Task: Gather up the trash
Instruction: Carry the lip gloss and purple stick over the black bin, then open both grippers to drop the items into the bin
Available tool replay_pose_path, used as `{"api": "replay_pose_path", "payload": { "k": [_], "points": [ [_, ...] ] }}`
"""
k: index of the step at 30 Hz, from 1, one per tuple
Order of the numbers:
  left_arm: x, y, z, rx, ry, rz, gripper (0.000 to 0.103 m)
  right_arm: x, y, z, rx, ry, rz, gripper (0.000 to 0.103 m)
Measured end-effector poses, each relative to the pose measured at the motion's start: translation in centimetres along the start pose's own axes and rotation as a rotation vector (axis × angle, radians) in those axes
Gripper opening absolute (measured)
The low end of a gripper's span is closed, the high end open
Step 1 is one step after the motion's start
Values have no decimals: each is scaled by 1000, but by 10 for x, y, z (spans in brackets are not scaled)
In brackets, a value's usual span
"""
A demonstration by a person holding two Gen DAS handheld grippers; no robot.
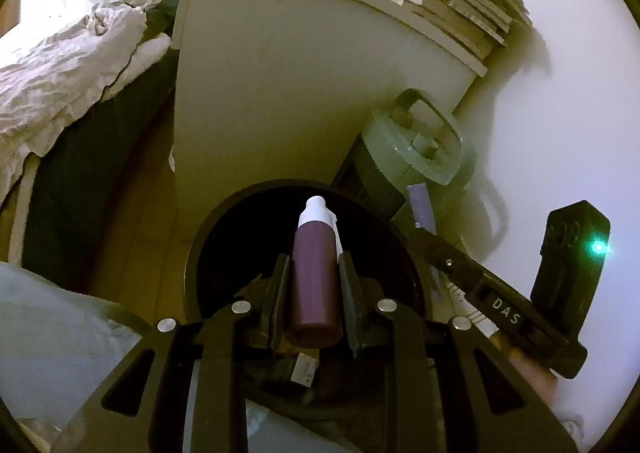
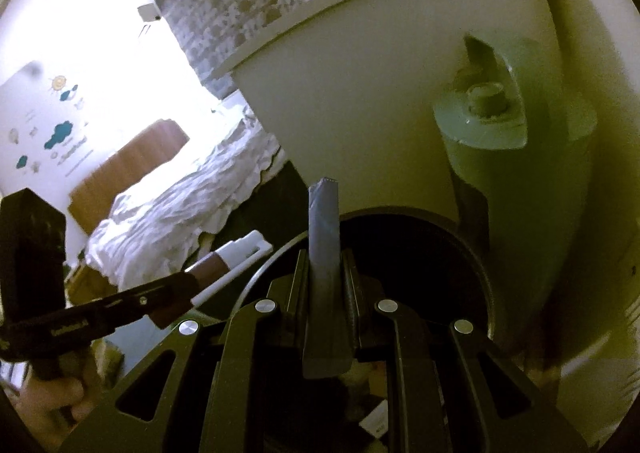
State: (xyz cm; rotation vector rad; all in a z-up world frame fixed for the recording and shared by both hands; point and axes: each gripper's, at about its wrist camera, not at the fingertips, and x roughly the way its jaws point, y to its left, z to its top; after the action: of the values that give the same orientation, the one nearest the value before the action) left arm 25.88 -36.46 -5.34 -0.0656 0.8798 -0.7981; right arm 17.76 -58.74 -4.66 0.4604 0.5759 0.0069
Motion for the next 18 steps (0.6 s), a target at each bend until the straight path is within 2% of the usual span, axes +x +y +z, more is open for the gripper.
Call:
{"api": "replay_pose_path", "payload": {
  "k": [5, 6, 7, 9, 14, 16, 18],
  "points": [
    [3, 3, 1, -22, 13, 8, 27, 6, 2, -4, 22, 35, 10, 23],
    [3, 3, 2, -25, 12, 8, 27, 6, 2, -3, 25, 33, 12, 36],
    [2, 3, 2, -27, 13, 6, 27, 5, 2, -4, 28, 28, 12, 53],
    [-1, 3, 2, -26, 13, 7, 28, -1, 1, -4, 47, -3, 8, 67],
    [-27, 2, -1, -39, -6, 4, 28, -1, -7, -6, 101, -15, 28, 68],
    [-47, 3, -6, -45, -23, 15, 39, 4, -8, -6, 121, 0, 38, 68],
    [-73, 7, -14, -54, -53, 39, 62, 6, -7, -9, 127, 9, 48, 68]
  ]
}}
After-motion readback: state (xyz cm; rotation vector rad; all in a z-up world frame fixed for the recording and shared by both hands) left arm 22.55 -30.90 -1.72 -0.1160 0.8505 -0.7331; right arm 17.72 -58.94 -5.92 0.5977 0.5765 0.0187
